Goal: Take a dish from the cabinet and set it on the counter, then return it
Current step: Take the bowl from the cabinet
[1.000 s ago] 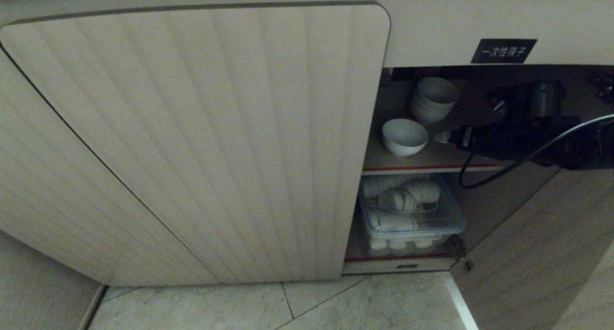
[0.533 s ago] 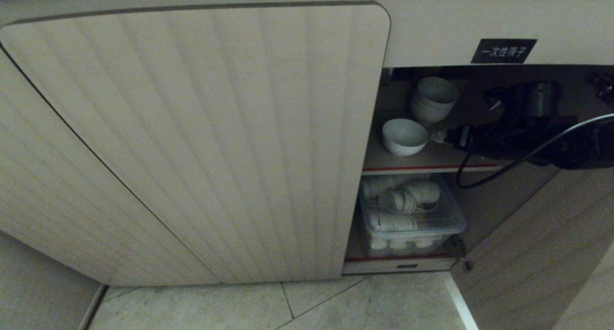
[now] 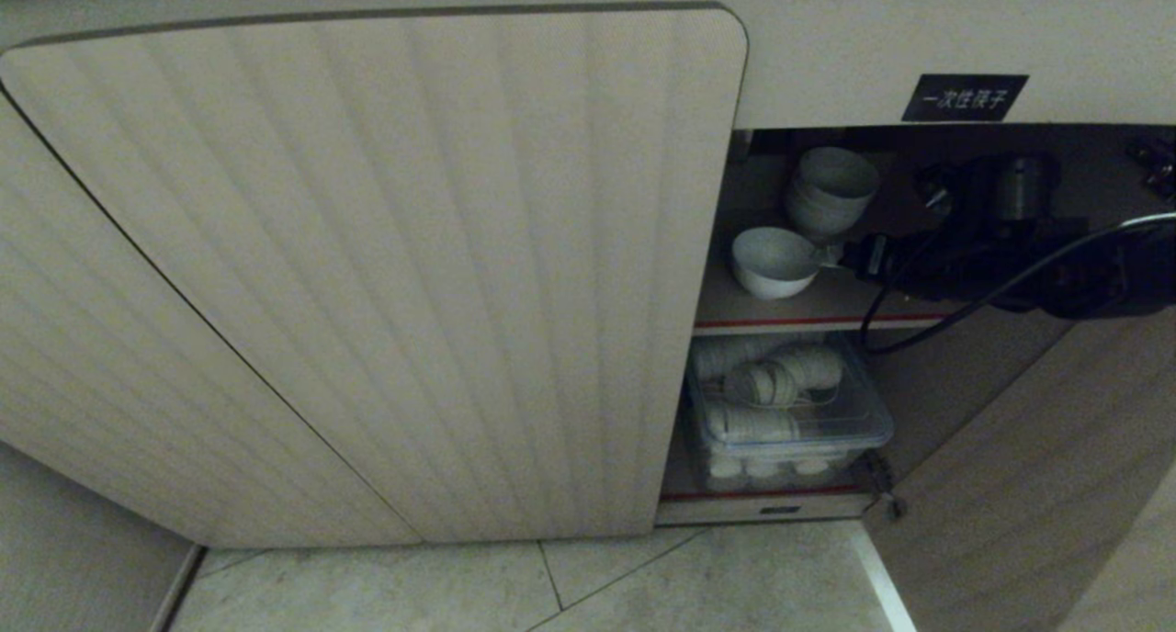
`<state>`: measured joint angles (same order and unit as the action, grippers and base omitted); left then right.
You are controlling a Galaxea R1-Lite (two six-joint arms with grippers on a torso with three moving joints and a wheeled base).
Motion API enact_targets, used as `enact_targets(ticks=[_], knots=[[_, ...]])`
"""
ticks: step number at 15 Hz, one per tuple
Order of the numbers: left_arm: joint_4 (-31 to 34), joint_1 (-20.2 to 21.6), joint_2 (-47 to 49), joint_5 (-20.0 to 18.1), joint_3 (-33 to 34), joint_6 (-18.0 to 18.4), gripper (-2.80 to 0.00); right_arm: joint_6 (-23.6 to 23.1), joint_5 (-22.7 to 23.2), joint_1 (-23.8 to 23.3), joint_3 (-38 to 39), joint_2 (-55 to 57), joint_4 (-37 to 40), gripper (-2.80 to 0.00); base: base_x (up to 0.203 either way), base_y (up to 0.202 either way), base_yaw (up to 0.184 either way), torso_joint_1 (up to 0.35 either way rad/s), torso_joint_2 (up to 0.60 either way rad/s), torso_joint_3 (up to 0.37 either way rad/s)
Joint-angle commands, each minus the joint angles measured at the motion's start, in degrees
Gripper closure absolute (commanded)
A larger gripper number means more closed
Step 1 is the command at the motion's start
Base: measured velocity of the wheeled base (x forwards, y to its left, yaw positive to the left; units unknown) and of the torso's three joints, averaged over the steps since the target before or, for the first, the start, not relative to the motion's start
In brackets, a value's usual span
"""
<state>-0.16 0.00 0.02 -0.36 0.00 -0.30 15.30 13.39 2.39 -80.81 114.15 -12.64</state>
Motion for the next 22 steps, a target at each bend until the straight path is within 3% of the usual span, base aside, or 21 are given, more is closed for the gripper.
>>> enact_targets(ticks=[1, 17, 22], knots=[[0.0, 0.0, 0.0, 0.0, 0.0, 0.0, 0.00, 0.1, 0.1, 0.1, -0.1, 0.6, -0.1, -2.80, 0.000, 0.000, 0.000, 0.000, 0.00, 0.000], [0.0, 0.0, 0.0, 0.0, 0.0, 0.0, 0.00, 0.9, 1.9, 1.2, -7.4, 3.3, 7.3, -2.80, 0.000, 0.000, 0.000, 0.000, 0.00, 0.000], [0.0, 0.0, 0.0, 0.0, 0.0, 0.0, 0.00, 4.9, 1.8, 1.6, -11.3, 4.5, 11.0, -2.80, 0.000, 0.000, 0.000, 0.000, 0.00, 0.000]])
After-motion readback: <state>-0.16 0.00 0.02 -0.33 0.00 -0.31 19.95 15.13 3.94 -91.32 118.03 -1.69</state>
